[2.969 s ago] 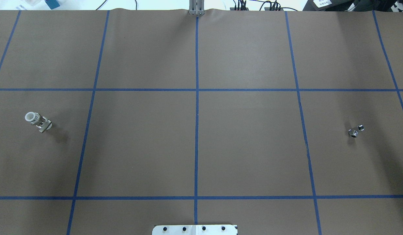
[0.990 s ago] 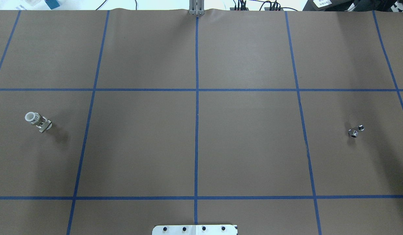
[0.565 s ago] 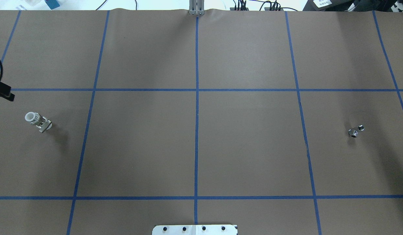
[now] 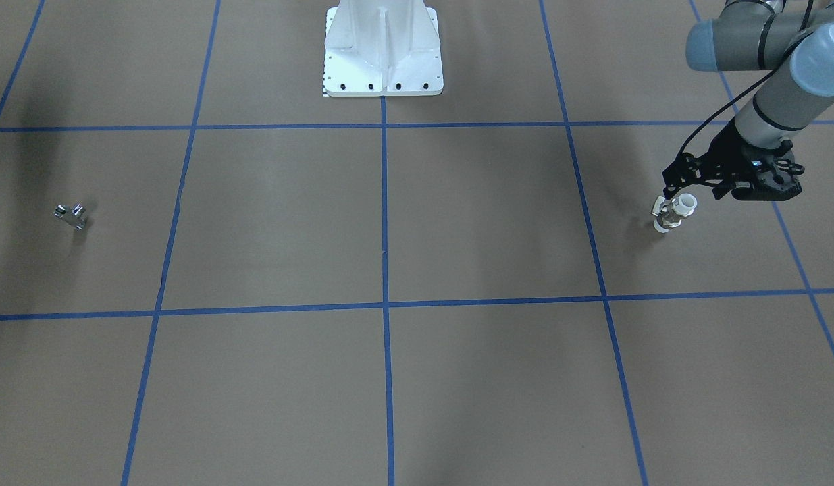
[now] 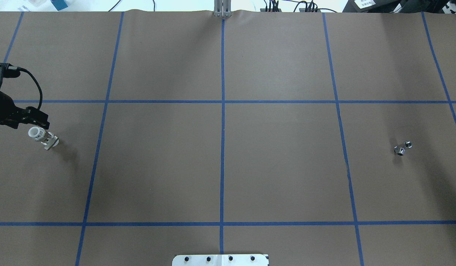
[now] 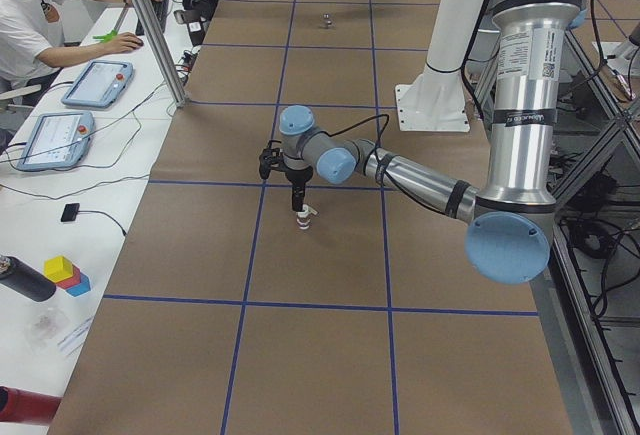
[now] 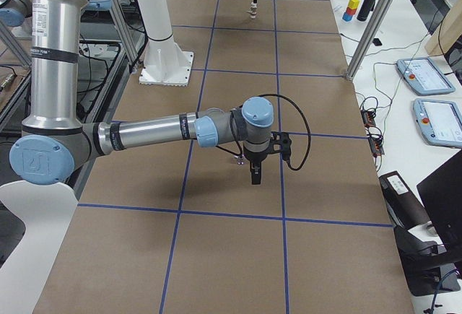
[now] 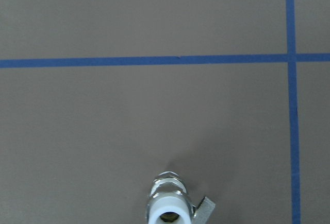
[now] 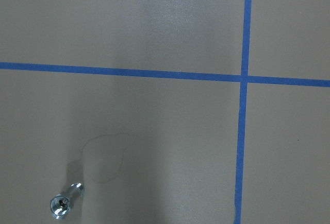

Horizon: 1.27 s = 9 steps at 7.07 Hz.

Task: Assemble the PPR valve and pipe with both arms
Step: 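Lower the left gripper onto the white-and-chrome valve and grasp it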

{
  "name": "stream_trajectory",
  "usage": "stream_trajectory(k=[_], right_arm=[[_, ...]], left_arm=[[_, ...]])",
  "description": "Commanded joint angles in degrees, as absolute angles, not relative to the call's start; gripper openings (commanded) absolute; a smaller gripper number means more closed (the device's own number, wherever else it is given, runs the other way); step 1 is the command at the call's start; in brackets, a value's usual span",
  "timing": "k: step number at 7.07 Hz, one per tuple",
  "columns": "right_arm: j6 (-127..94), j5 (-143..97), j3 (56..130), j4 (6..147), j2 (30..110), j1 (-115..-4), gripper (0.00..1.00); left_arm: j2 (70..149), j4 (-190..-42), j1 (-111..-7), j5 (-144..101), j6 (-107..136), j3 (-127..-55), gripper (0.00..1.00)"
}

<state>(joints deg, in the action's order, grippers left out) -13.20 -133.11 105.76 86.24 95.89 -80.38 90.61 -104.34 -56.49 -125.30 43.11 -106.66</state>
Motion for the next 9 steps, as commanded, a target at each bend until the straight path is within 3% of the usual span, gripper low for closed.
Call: stream_trajectory(k=[1, 5, 7, 8, 9], right_arm=[[-13.3, -133.2, 105.8, 86.3, 95.9, -80.2, 1.00], [-13.3, -133.3, 105.7, 86.3, 95.9, -80.0, 1.00], [-13.3, -133.2, 105.7, 86.3, 95.9, -79.5, 1.00], [-13.3, -133.2, 105.8, 86.3, 95.9, -79.5, 1.00], [-13.3, -133.2, 105.7, 86.2, 95.9, -79.5, 1.00]], left_arm=[[90.7, -104.7, -56.1, -125.4, 43.1, -104.7, 0.93], [91.6, -104.7, -56.0, -125.8, 43.2, -102.1, 0.89], [92.1, -104.7, -56.0, -125.9, 43.2, -101.6, 0.81], [92.0, -104.7, -56.1, -125.9, 43.3, -101.8, 0.63], [92.1, -104.7, -56.0, -126.0, 43.4, -101.7, 0.38]])
